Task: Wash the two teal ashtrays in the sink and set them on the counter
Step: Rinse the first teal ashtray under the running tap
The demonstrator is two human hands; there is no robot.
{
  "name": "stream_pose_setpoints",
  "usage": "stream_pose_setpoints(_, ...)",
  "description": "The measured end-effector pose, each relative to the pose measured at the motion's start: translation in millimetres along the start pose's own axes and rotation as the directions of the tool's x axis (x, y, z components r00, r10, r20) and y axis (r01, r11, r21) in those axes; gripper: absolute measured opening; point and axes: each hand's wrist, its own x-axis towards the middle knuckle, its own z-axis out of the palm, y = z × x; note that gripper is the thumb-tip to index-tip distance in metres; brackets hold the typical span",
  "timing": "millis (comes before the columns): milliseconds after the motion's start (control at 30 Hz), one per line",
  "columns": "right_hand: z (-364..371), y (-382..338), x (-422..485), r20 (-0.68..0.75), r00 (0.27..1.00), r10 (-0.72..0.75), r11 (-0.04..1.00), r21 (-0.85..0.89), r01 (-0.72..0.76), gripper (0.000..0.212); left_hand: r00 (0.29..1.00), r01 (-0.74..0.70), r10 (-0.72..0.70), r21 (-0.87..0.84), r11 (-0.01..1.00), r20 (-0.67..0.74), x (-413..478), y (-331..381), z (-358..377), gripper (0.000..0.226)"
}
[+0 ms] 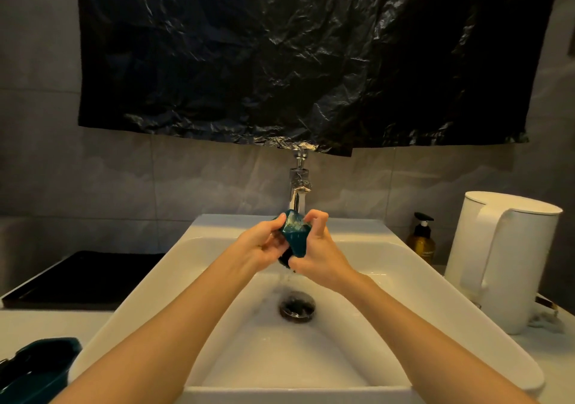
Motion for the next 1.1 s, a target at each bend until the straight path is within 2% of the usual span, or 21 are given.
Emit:
stream_pose_setpoints(67, -7, -1, 4, 0.117, 0.983, 0.142, 0.941, 0.291, -0.171, 0.067, 0.998, -0.055, 0.057, 0.089, 0.995, -0.018, -1, 0, -1, 0.022)
stream_pose_setpoints(133, -17, -5, 7, 0.257, 0.926, 0.277, 0.748, 0.547, -0.376, 0.058, 0.995, -0.085, 0.091, 0.155, 0.984, -0.037, 0, -1, -1, 0.021)
stream_pose_setpoints(167, -20, -7, 8, 0.309, 0.892, 0.329, 0.653, 0.608, -0.451, 0.053, 0.994, -0.097, 0.107, 0.203, 0.974, -0.037, 1, -2, -1, 0.022)
stream_pose_setpoints(267, -17, -6, 7, 0.407, 0.83, 0.382, 0.539, 0.632, -0.557, 0.051, 0.988, -0.143, 0.152, 0.362, 0.921, 0.006, 6, -10, 2, 0.035)
stream_pose_setpoints(333, -11, -4, 7, 0.412, 0.814, 0.41, 0.497, 0.647, -0.578, 0.05, 0.985, -0.165, 0.167, 0.384, 0.908, 0.029, 8, -17, 4, 0.039)
stream_pose_setpoints(433, -8, 0, 8, 0.396, 0.784, 0.478, 0.431, 0.672, -0.602, 0.051, 0.98, -0.195, 0.172, 0.351, 0.916, 0.097, 9, -23, 5, 0.036)
stream_pose_setpoints(567, -7, 0, 11, 0.461, 0.706, 0.537, 0.291, 0.685, -0.668, 0.067, 0.967, -0.213, 0.141, 0.375, 0.902, 0.21, 8, -26, 2, 0.03)
stream_pose_setpoints(700, -12, -1, 12, 0.527, 0.646, 0.552, 0.135, 0.708, -0.693, 0.059, 0.946, -0.321, 0.247, 0.496, 0.806, 0.211, 9, -34, 5, 0.027)
stream_pose_setpoints(800, -8, 1, 14, 0.464, 0.673, 0.576, 0.202, 0.717, -0.668, 0.054, 0.935, -0.347, 0.324, 0.569, 0.745, 0.146, 12, -42, 11, 0.027)
stream_pose_setpoints(900, -1, -2, 15, 0.341, 0.73, 0.592, 0.35, 0.708, -0.614, 0.041, 0.935, -0.293, 0.354, 0.551, 0.782, -0.006, 13, -41, 23, 0.03)
stream_pose_setpoints(1000, 5, -6, 12, 0.296, 0.787, 0.541, 0.448, 0.691, -0.568, 0.03, 0.949, -0.16, 0.268, 0.481, 0.862, -0.165, 15, -33, 32, 0.038)
stream_pose_setpoints(1100, 5, -9, 13, 0.318, 0.793, 0.52, 0.413, 0.719, -0.559, 0.036, 0.941, -0.189, 0.3, 0.49, 0.851, -0.158, 17, -33, 34, 0.045)
